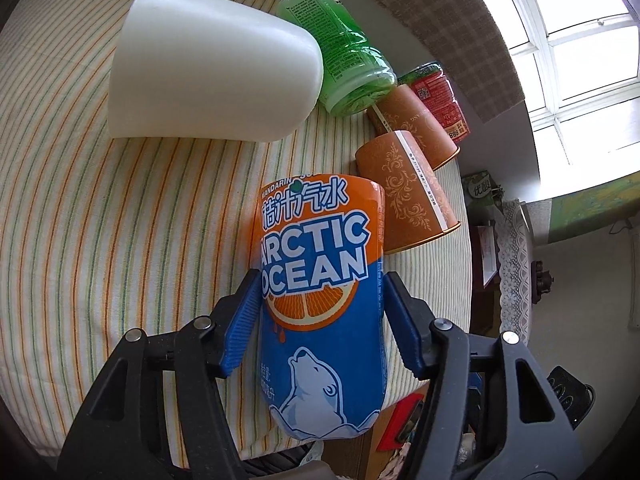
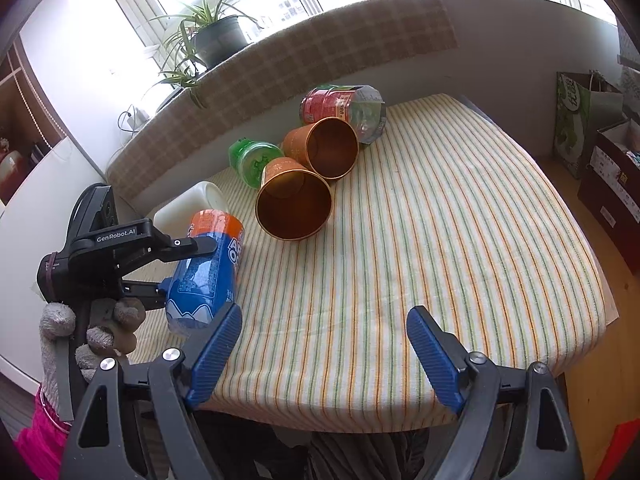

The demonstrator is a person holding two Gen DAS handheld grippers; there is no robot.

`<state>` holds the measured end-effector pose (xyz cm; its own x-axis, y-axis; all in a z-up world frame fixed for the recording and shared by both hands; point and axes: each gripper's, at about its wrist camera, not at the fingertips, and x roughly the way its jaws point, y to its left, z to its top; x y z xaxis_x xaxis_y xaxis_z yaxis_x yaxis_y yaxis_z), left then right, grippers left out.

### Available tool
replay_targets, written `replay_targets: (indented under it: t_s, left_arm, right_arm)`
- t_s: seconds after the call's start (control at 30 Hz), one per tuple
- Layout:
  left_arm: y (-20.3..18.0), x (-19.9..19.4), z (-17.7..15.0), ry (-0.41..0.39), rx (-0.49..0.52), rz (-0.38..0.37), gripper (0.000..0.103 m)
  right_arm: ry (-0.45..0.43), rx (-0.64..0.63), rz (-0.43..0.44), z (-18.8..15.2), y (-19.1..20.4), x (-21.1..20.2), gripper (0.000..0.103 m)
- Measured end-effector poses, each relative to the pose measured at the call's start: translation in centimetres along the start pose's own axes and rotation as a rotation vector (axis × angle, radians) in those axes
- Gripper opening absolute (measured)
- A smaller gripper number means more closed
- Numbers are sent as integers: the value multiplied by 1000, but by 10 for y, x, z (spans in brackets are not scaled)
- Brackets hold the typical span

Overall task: Flip cup upright
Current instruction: 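Rotate the held can with the left tool until its open end faces up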

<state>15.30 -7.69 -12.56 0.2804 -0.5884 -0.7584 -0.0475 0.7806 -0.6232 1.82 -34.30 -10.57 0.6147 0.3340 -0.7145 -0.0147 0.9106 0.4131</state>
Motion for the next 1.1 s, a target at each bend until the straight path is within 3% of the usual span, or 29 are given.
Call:
replay_targets:
  t_s: [0.57,1.1]
  left_arm:
    - [-39,-27,-23,-166,256,113,62]
    - [-59,-42,-35,-293,385,161,61]
  right_arm:
    - [-3,-1,-11,0,3,1,86]
    - [16,3,-10,-2,1,6,86]
